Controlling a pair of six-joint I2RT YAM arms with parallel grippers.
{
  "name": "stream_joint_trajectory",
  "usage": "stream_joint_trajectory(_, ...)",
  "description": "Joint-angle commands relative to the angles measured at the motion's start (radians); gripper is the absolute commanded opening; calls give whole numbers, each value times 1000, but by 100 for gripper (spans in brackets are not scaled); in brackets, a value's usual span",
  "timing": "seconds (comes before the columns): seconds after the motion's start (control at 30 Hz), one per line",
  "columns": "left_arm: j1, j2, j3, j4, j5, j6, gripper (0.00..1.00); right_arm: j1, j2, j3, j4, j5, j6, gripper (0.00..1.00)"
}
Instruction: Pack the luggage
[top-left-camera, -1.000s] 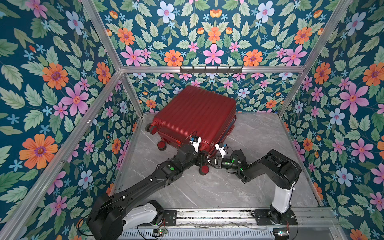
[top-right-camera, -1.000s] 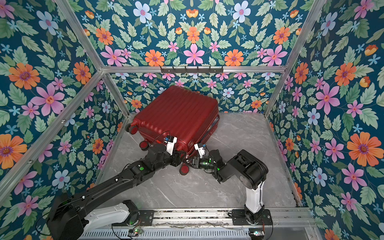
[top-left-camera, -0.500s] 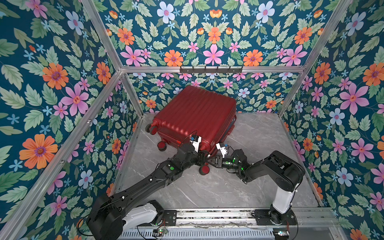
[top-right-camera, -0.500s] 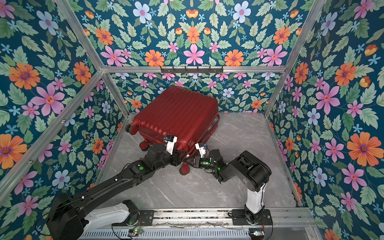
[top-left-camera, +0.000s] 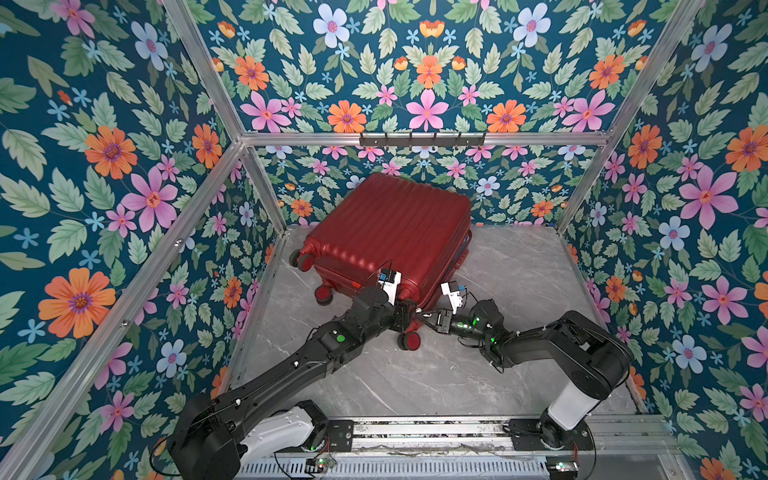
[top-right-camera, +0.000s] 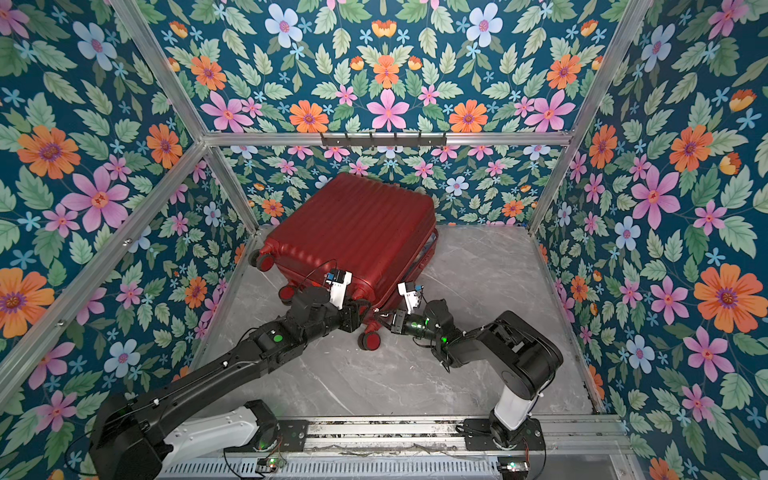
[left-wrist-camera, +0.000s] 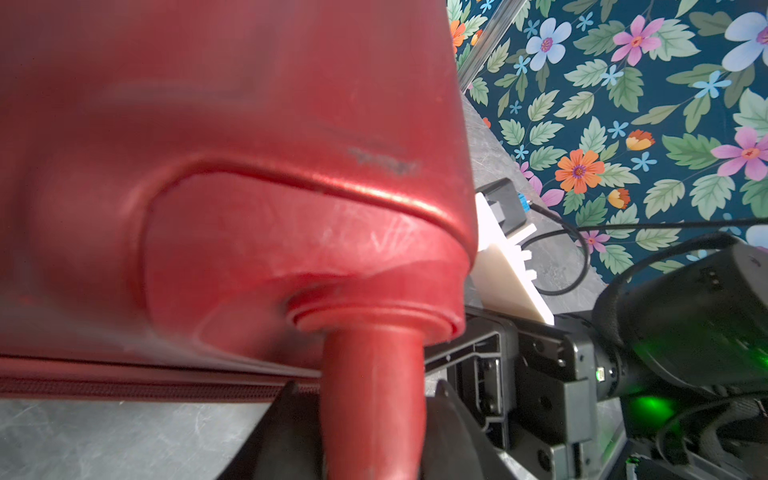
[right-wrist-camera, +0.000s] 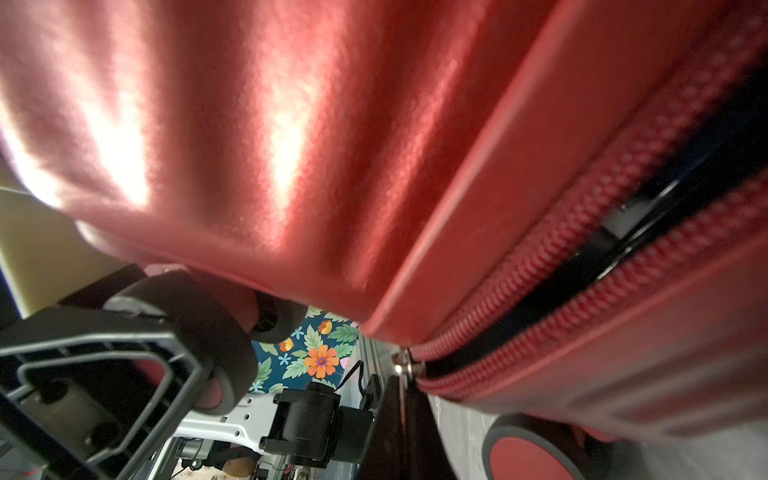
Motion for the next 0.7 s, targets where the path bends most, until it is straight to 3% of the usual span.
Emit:
stream_joint_trajectory(0.0, -9, -18, 16, 26, -135, -24, 0, -11, -19, -20, -11, 181, 2, 0)
stream_joint_trajectory(0.27, -21, -51, -4, 10, -156, -38, 0, -14, -108, -77, -65, 276, 9, 0)
stream_joint_trajectory(0.67, -72, -65, 23, -34, -165, -42, 0, -14, -262, -73, -322, 410, -55, 0)
